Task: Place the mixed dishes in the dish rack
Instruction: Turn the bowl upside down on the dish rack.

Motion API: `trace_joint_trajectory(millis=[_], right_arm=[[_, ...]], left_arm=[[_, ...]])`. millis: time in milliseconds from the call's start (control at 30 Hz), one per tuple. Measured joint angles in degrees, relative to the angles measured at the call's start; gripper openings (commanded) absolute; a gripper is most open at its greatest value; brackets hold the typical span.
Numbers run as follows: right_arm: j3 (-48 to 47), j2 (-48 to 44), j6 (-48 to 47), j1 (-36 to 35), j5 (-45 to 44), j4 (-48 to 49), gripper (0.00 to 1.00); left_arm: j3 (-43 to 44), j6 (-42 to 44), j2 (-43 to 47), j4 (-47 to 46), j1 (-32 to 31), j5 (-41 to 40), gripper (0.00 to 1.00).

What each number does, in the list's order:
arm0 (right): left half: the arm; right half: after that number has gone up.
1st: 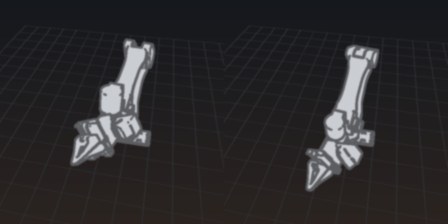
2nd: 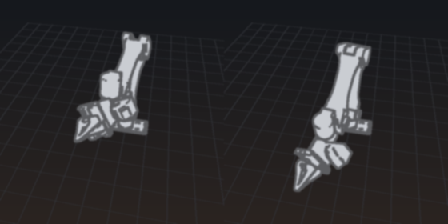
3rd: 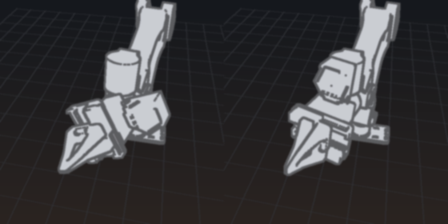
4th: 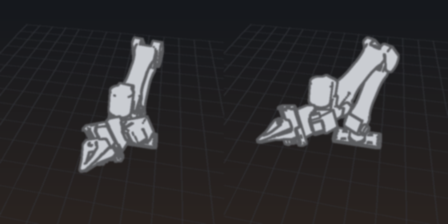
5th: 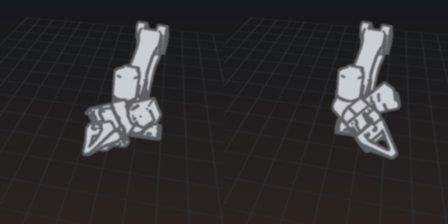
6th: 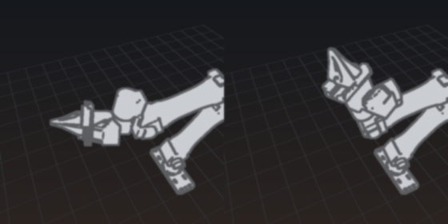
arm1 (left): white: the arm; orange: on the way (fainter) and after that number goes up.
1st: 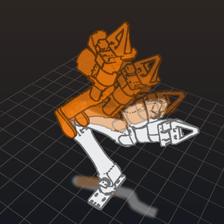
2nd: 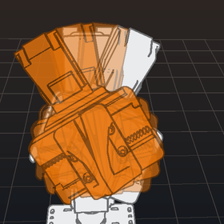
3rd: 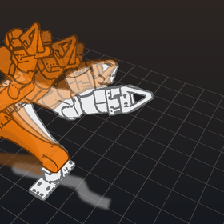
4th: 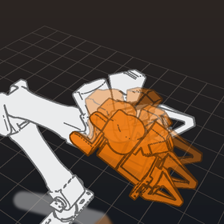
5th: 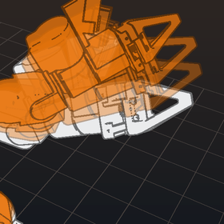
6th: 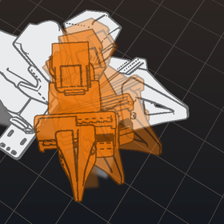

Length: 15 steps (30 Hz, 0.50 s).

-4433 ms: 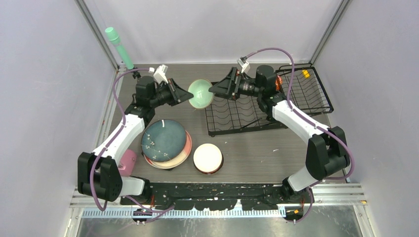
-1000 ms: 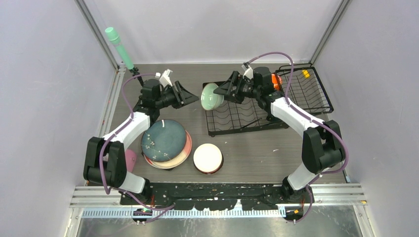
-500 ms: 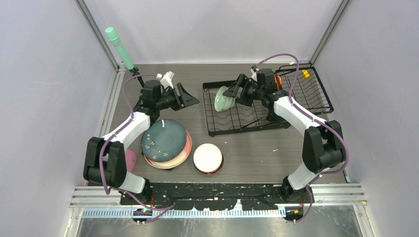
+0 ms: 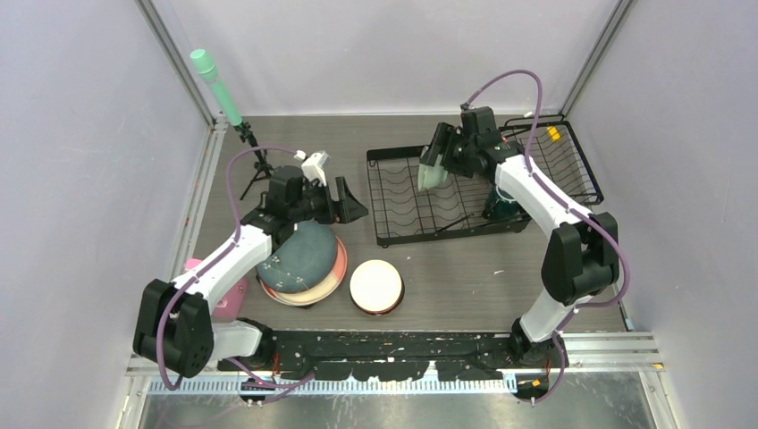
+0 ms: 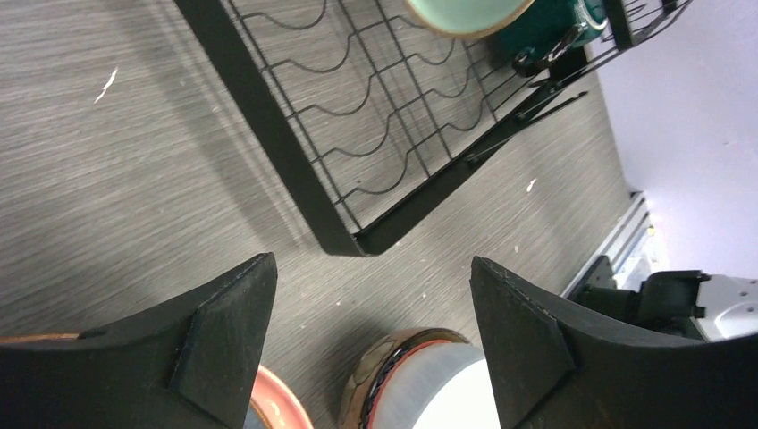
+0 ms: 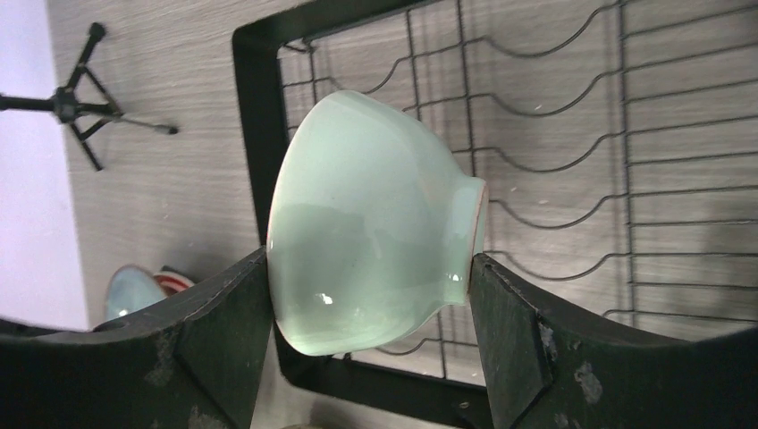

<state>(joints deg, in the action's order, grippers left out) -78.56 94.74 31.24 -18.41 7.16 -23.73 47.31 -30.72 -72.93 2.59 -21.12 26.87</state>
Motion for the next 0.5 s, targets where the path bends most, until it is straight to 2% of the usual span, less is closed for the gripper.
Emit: trace_joint_trajectory(millis=[500], right_arm=[[-17.92, 11.54, -10.99, -1.51, -18.05, -15.91, 0.43]], left_arm=[[-3.65, 3.91, 2.08, 1.97, -1.53, -3.37, 0.84]])
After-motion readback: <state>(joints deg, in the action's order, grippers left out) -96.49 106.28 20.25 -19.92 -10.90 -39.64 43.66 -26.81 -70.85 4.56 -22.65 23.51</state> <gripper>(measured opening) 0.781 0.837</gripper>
